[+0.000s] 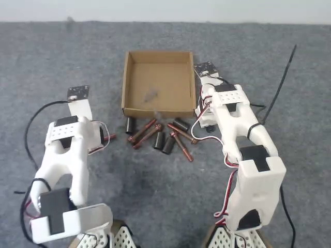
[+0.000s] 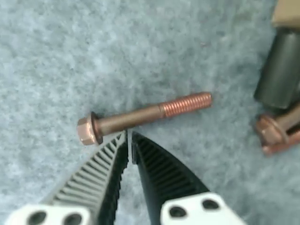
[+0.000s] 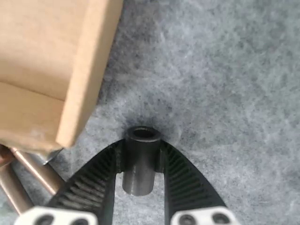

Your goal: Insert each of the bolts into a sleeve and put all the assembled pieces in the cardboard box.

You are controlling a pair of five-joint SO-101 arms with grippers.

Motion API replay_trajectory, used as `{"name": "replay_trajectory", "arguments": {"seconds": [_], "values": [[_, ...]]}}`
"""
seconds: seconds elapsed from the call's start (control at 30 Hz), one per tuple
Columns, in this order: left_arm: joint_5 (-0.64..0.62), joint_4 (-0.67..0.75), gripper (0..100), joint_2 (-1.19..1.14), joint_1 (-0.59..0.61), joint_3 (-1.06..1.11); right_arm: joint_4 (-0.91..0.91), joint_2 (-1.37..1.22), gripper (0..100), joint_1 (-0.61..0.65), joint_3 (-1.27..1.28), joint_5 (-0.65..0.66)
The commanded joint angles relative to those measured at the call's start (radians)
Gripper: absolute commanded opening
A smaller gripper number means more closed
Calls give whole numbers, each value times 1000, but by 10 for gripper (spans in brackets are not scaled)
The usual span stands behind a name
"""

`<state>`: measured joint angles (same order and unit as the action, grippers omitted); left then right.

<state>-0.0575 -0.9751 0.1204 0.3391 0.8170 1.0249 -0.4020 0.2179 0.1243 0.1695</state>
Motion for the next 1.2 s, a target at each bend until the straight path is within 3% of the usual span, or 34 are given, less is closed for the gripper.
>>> {"name": "replay_trajectory", "arguments": {"seconds": [0.0,0.23,0.57,0.87,1.17], "values": [[-35,23,12,-8,-2,-42,-8,8,7,-18,-55,15],[-132,54,12,-51,-2,-62,-8,8,7,-18,-55,15],[-143,-52,12,-270,6,-334,-8,8,7,-18,-55,15],[-311,92,12,-387,-2,-478,-10,8,7,-18,-55,15],[-341,-38,12,-428,-2,-611,-16,8,7,-16,-55,17]]}}
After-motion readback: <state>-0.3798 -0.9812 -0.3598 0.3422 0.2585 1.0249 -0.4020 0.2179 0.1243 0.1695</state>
